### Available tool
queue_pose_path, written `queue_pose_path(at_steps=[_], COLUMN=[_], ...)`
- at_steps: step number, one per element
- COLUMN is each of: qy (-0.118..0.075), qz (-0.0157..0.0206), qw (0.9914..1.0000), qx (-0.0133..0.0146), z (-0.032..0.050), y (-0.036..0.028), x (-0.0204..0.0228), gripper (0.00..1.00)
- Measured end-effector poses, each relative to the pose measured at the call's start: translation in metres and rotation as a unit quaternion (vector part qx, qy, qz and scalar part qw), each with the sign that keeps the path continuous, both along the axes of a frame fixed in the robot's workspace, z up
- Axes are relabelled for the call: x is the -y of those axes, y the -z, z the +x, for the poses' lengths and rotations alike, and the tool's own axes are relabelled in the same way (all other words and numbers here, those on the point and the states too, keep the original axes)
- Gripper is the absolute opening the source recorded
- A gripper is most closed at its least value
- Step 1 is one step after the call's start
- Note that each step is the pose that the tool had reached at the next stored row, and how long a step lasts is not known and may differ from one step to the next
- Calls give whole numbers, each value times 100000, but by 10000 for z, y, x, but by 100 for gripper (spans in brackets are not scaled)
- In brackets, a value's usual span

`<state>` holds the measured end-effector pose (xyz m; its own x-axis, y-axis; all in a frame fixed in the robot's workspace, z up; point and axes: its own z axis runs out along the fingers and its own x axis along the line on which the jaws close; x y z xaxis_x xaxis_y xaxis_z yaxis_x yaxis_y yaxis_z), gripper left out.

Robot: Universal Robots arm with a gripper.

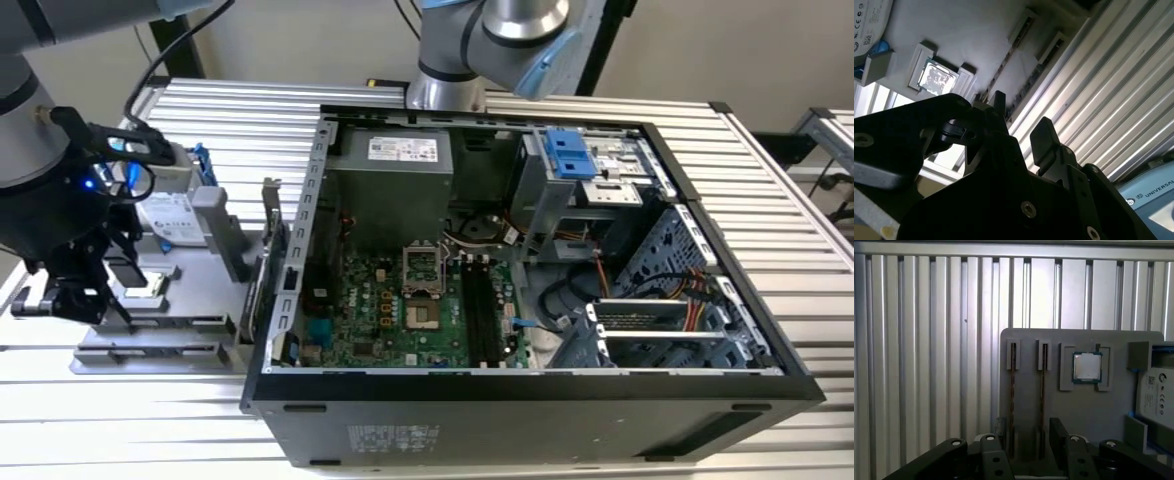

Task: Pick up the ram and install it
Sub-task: 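Pick up the ram and move it above insertion slot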

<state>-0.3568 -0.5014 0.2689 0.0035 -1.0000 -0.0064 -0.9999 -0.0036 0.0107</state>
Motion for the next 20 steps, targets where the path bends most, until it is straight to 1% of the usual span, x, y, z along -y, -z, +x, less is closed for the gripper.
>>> queue_pose_path(at_steps=[20], qy=[2], qz=[-73], qw=[100000], qx=[-1], z=[0], y=[125], x=[6], gripper=[100])
